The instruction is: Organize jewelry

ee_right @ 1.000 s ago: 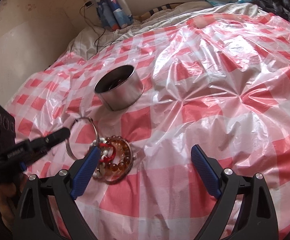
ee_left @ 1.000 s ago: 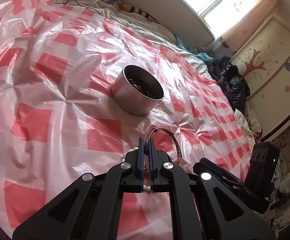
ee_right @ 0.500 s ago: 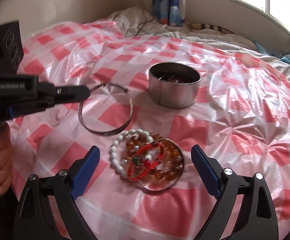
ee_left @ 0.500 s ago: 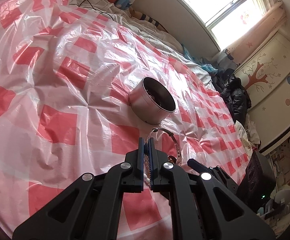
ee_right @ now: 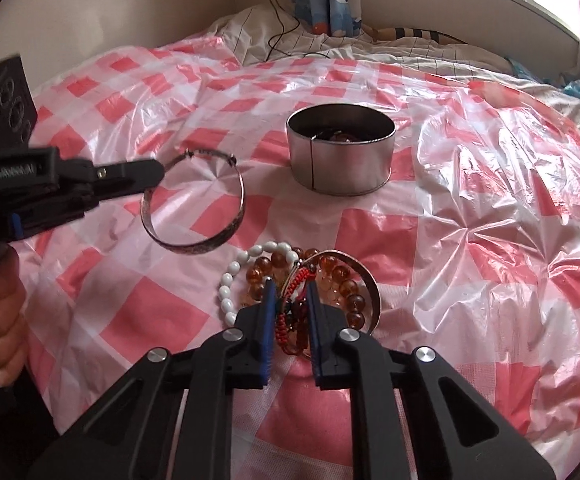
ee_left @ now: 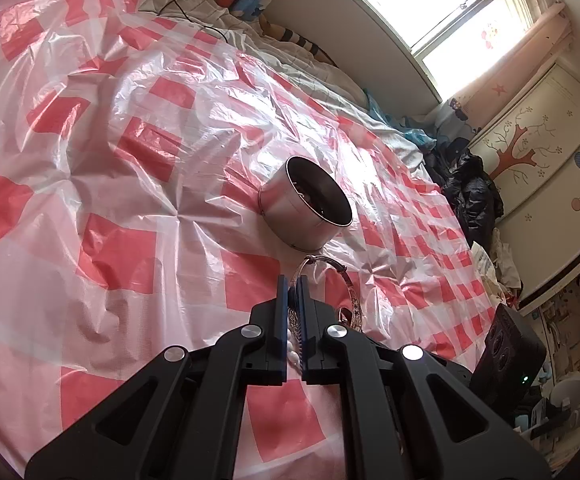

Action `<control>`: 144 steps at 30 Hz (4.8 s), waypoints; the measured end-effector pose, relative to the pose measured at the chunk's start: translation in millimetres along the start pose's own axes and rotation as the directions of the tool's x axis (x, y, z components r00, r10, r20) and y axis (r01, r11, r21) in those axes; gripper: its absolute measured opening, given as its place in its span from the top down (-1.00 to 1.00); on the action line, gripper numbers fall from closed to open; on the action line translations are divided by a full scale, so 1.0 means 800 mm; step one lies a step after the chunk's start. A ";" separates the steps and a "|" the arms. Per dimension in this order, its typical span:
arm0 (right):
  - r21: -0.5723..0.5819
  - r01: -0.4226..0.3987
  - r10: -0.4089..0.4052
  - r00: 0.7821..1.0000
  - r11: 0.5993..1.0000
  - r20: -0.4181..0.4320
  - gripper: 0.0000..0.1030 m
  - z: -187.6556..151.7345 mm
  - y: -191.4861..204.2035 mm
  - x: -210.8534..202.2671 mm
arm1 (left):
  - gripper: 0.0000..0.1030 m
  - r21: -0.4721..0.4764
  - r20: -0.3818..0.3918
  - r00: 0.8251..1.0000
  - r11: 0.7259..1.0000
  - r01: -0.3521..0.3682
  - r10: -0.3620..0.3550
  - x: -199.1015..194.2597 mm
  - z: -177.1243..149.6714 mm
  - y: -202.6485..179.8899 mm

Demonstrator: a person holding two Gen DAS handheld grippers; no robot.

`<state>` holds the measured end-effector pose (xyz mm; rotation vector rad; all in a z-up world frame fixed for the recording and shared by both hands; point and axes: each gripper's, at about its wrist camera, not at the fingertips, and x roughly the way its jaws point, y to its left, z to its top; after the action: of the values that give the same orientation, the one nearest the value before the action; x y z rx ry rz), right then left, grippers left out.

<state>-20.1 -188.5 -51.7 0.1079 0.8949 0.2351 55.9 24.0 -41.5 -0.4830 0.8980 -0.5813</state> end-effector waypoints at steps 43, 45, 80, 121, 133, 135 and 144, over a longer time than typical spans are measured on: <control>0.280 -0.272 0.231 0.958 0.921 0.169 0.75 0.181 -0.109 0.068 | 0.80 0.096 -0.071 0.994 0.993 -0.073 0.080 0.165 0.119 -0.051; 0.278 -0.207 0.184 0.977 0.938 0.105 0.27 0.176 -0.108 0.086 | 0.66 0.089 -0.045 0.993 0.991 -0.103 0.107 0.149 0.121 -0.048; 0.285 0.056 -0.079 0.994 0.957 0.070 -0.64 -0.015 -0.079 -0.039 | -0.32 0.127 -0.019 0.963 0.956 -0.264 0.268 0.022 -0.039 -0.042; 0.341 -0.113 0.127 0.992 0.933 -0.019 0.35 0.005 -0.077 0.025 | -0.38 0.022 -0.050 0.969 0.970 -0.243 0.244 0.031 -0.030 -0.012; 0.382 -0.114 0.137 0.990 0.917 -0.036 0.78 -0.004 -0.091 0.022 | -0.38 0.126 -0.051 0.950 0.946 -0.299 0.307 0.058 -0.032 -0.028; 0.408 -0.126 0.141 0.990 0.904 -0.007 0.89 -0.004 -0.099 0.015 | -0.38 0.151 -0.048 0.947 0.940 -0.306 0.316 0.063 -0.033 -0.033; 0.417 -0.089 0.078 0.996 0.904 0.043 0.89 0.003 -0.111 -0.004 | 0.09 0.303 -0.063 0.940 0.904 -0.301 0.335 0.079 -0.047 -0.055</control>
<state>-5.9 -275.5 -64.8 0.5502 0.9054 0.1163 44.1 -55.5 -72.0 -0.0327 0.9579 -0.4316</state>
